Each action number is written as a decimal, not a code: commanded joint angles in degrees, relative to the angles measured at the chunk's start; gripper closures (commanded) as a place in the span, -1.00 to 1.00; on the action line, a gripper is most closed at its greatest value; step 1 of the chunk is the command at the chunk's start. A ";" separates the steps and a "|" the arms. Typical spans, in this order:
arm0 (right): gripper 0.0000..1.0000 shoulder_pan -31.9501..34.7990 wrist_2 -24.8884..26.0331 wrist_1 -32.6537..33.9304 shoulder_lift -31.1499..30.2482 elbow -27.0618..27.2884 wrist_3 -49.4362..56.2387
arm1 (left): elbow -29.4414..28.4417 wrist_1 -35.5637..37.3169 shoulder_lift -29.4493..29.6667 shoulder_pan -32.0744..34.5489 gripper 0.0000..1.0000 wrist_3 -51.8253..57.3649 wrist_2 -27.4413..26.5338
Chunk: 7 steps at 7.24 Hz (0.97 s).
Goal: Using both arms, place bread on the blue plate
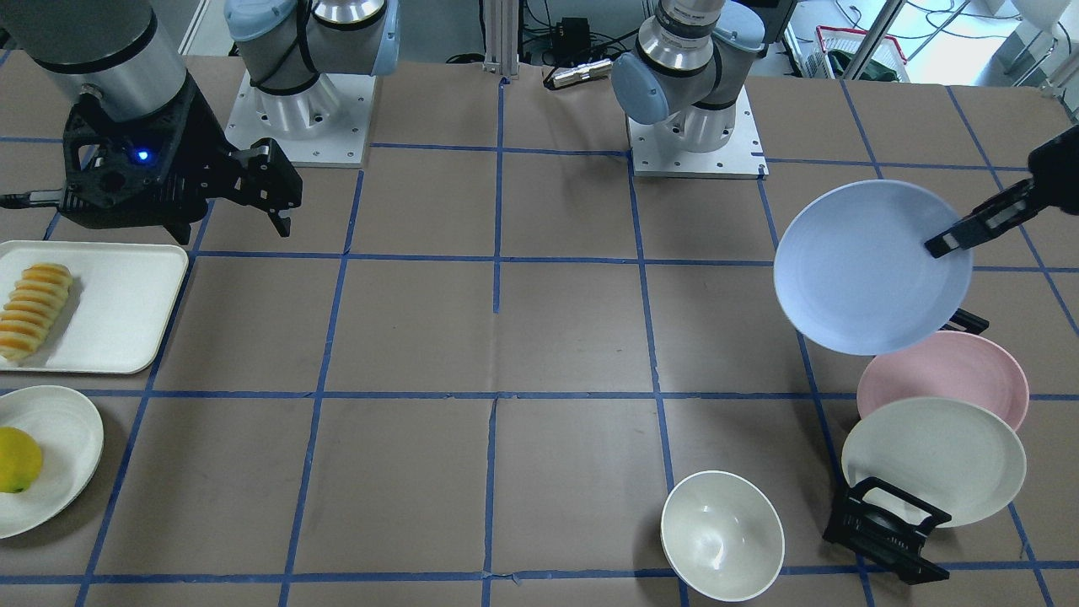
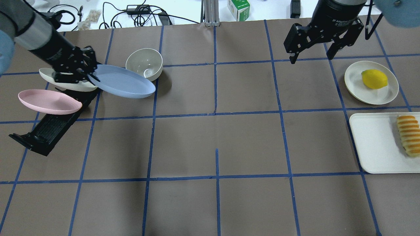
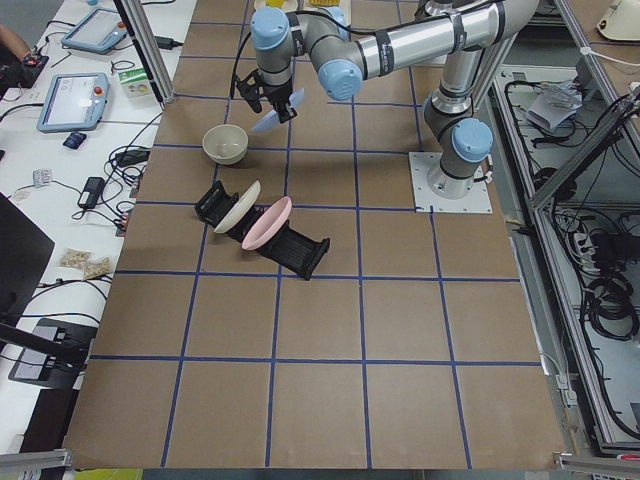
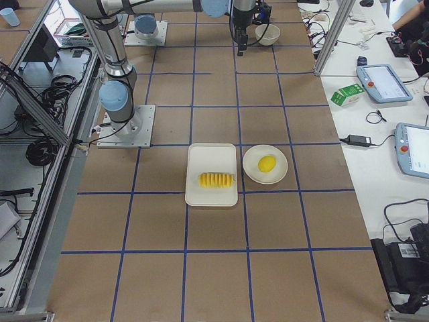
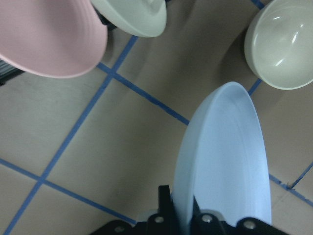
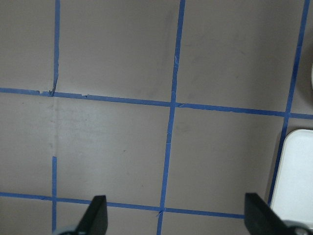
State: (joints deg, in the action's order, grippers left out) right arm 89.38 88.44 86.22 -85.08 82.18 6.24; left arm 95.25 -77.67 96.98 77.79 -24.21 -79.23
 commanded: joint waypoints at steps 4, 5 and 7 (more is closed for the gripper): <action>-1.00 -0.26 0.15 -0.09 0.18 0.09 0.96 | 12.67 31.93 6.28 16.23 1.00 -15.16 9.24; -1.00 -0.61 0.24 -0.18 0.18 0.09 1.14 | 12.77 33.62 7.86 18.51 1.00 -15.34 9.96; -1.00 -2.19 2.77 -0.62 0.35 1.13 3.50 | 13.55 37.49 11.11 19.85 1.00 -15.52 10.06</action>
State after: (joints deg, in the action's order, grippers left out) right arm 88.12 89.39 85.75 -84.79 82.58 8.17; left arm 108.32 -42.63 106.14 96.77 -39.61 -69.46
